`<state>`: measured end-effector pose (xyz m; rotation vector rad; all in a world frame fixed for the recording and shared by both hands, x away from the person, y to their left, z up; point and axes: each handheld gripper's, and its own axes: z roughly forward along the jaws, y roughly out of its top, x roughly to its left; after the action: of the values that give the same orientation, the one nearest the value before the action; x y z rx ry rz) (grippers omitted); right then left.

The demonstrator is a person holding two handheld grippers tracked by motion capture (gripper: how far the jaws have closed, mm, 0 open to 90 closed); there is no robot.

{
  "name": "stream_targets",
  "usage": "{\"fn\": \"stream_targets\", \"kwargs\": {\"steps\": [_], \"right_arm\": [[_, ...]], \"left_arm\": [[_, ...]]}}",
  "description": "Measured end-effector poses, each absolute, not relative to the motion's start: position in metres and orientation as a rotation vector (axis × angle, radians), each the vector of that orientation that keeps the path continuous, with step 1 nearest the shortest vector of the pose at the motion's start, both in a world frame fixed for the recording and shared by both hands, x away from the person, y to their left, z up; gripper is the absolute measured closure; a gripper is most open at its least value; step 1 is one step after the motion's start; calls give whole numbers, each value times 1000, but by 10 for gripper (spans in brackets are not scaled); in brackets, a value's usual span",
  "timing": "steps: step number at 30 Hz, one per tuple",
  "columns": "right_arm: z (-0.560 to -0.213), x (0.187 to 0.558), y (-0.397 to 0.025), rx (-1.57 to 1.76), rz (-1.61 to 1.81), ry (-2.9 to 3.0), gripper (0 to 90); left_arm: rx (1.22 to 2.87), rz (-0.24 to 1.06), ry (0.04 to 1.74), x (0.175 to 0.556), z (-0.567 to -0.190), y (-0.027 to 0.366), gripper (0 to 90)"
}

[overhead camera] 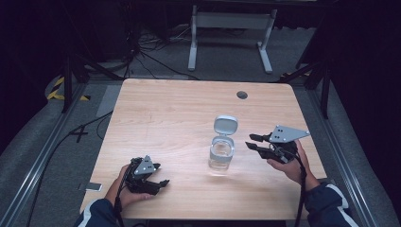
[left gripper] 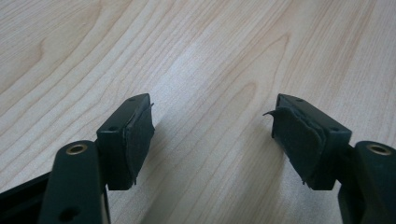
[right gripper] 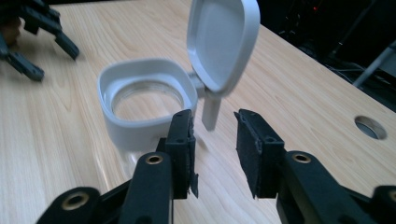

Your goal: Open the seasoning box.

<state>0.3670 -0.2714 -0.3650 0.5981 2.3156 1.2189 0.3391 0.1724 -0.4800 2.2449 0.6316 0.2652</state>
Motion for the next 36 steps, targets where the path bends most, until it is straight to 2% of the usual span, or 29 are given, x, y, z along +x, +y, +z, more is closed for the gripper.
{"fn": "stream_targets", "kwargs": {"steps": [11,36], "right_arm": [[-387,350,-303,611,1064,2372,527],[-439,310,-389,823,903,2388,361]], "left_arm": [[2247,268,639,339,-480,172,265],[2248,272,645,339,-480,171,254]]}}
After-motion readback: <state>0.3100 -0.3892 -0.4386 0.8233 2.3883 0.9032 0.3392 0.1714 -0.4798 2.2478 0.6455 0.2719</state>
